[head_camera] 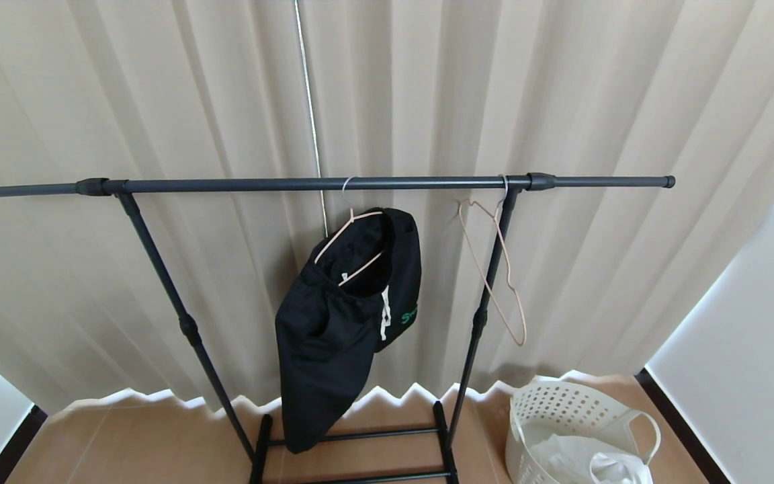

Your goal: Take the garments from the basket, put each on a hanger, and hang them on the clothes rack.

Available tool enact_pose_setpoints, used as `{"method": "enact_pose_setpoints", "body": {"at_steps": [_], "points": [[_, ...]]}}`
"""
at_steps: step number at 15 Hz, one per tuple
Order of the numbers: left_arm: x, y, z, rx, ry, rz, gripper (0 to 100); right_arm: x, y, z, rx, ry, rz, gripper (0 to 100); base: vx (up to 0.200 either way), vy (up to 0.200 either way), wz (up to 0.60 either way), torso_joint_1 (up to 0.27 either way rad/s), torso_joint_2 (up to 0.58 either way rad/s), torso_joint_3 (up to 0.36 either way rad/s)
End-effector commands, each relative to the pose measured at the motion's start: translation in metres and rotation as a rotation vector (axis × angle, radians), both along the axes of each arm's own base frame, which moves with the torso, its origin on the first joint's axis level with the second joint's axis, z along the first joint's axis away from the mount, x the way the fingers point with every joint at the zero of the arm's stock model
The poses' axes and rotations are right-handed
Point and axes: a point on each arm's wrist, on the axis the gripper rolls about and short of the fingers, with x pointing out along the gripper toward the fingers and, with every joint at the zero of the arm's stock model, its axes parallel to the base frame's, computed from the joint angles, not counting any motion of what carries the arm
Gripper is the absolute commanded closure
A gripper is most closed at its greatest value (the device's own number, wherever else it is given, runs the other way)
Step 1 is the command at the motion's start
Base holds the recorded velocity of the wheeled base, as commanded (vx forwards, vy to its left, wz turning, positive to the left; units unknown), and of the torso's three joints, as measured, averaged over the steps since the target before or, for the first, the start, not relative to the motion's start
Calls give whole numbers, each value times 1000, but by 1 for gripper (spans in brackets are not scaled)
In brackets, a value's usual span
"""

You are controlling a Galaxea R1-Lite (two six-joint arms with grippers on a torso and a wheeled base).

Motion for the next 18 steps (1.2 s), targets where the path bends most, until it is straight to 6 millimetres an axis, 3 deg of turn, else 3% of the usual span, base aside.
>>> {"method": "enact_pose_setpoints", "body": {"at_steps": [1,3,5,8,10,11,13,18], "points": [[-2,0,0,12,-41,10,0,-1,0,0,1,-19,-14,0,0,0,0,0,0,0],[-5,-2,-1,107,-51,169,0,-1,0,0,11,-23,-22,0,0,0,0,0,0,0],[-6,-2,-2,67,-74,160,0,-1,0,0,22,-31,-31,0,0,0,0,0,0,0],[-11,-7,-7,-61,-77,-103,0,-1,0,0,50,-34,-30,0,0,0,0,0,0,0],[-11,-7,-7,-91,-75,-128,0,-1,0,1,85,-38,-29,0,0,0,0,0,0,0],[-11,-7,-7,-91,-75,-128,0,-1,0,3,228,-68,-25,0,0,0,0,0,0,0],[-11,-7,-8,-111,-65,-130,0,-1,0,3,284,-73,-25,0,0,0,0,0,0,0],[-11,-7,-10,-126,-50,-124,0,0,0,-3,80,-39,-32,0,0,0,0,0,0,0]]}}
